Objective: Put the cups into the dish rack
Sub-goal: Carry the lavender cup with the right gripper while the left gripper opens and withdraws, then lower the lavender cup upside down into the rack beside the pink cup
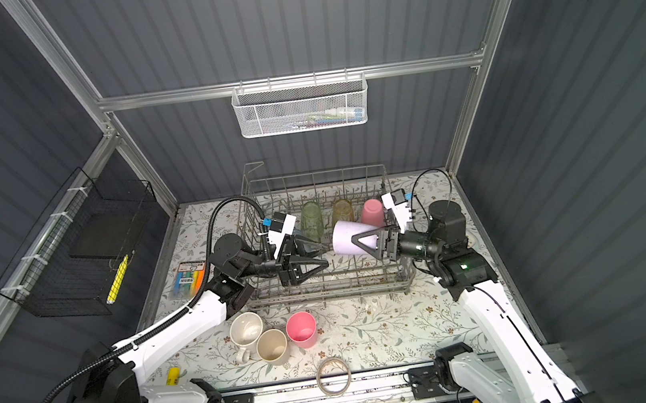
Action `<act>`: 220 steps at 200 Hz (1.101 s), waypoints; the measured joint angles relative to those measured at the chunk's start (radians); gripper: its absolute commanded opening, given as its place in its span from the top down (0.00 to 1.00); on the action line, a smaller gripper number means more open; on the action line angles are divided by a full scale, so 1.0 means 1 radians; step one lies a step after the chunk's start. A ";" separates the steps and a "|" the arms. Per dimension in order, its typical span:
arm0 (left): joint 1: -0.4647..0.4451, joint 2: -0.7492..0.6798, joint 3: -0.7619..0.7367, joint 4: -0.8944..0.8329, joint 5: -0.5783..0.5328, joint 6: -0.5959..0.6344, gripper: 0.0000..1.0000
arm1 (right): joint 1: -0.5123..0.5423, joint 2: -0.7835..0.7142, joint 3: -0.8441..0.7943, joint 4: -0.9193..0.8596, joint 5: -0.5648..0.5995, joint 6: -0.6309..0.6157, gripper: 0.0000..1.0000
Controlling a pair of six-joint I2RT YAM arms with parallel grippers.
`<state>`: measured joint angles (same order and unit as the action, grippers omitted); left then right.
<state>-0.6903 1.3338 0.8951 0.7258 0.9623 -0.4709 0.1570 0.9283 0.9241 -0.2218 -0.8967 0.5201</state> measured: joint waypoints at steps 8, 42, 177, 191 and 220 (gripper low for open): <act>0.001 -0.013 -0.001 -0.021 -0.005 0.016 0.45 | -0.013 0.004 0.006 -0.031 0.020 -0.013 0.54; 0.003 -0.064 -0.007 -0.114 -0.027 0.080 0.45 | -0.022 0.036 0.064 -0.165 0.139 -0.083 0.53; 0.005 -0.100 -0.040 -0.272 -0.059 0.178 0.47 | 0.006 0.360 0.342 -0.509 0.672 -0.263 0.52; 0.005 -0.107 -0.040 -0.290 -0.063 0.192 0.47 | 0.018 0.394 0.363 -0.520 0.700 -0.270 0.51; 0.005 -0.126 -0.054 -0.315 -0.068 0.215 0.48 | 0.042 0.463 0.416 -0.549 0.763 -0.287 0.51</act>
<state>-0.6853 1.2079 0.8410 0.4110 0.8944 -0.2562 0.1986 1.3918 1.3403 -0.7704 -0.1337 0.2333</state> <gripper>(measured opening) 0.526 0.725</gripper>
